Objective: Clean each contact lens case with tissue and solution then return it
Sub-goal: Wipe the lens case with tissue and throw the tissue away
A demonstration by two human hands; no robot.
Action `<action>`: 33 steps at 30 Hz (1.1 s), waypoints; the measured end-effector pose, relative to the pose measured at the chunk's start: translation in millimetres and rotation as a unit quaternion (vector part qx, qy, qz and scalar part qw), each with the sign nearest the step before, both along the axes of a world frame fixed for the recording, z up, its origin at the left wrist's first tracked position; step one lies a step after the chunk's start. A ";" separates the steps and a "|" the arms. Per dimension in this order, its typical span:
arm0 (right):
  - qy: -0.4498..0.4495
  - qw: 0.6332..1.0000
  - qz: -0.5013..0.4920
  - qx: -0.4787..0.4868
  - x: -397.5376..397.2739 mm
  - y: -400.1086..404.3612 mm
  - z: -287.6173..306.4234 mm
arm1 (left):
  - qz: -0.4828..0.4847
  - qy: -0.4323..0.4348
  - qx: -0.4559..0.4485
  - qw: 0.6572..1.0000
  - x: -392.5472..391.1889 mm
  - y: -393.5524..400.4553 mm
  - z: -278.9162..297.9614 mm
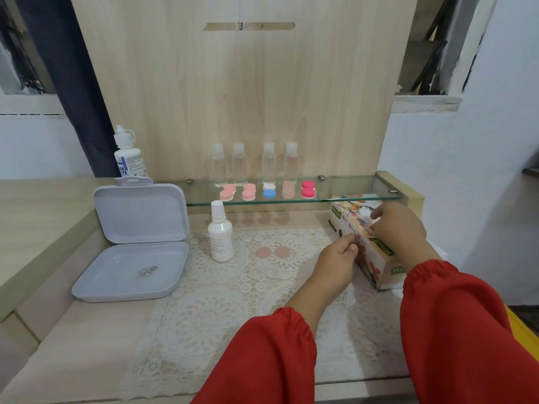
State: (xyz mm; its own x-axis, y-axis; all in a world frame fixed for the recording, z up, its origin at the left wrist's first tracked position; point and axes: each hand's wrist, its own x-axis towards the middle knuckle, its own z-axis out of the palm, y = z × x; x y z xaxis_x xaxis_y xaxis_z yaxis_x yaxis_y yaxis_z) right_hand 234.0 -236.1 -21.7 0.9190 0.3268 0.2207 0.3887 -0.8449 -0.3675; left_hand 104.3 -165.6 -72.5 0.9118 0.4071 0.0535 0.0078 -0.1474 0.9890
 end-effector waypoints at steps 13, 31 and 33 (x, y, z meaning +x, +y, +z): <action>0.019 0.999 0.003 0.034 3.7 -1.0 5.2 | -0.001 -0.001 -0.010 1.000 -1.6 -1.2 -1.4; -0.007 0.997 -0.033 -0.071 8.4 10.8 3.4 | 0.005 0.005 -0.012 1.000 -4.0 -1.5 -0.2; -0.014 0.995 -0.024 -0.095 8.8 11.3 3.8 | 0.006 0.003 -0.009 1.000 -4.7 -1.4 0.1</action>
State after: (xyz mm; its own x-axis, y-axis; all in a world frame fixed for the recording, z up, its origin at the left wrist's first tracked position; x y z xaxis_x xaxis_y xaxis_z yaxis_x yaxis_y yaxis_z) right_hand 242.7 -224.9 -17.9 0.9293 0.3202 0.1840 0.3531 -0.9164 -0.1886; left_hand 99.6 -167.0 -72.3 0.9071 0.4191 0.0400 0.0161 -0.1295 0.9915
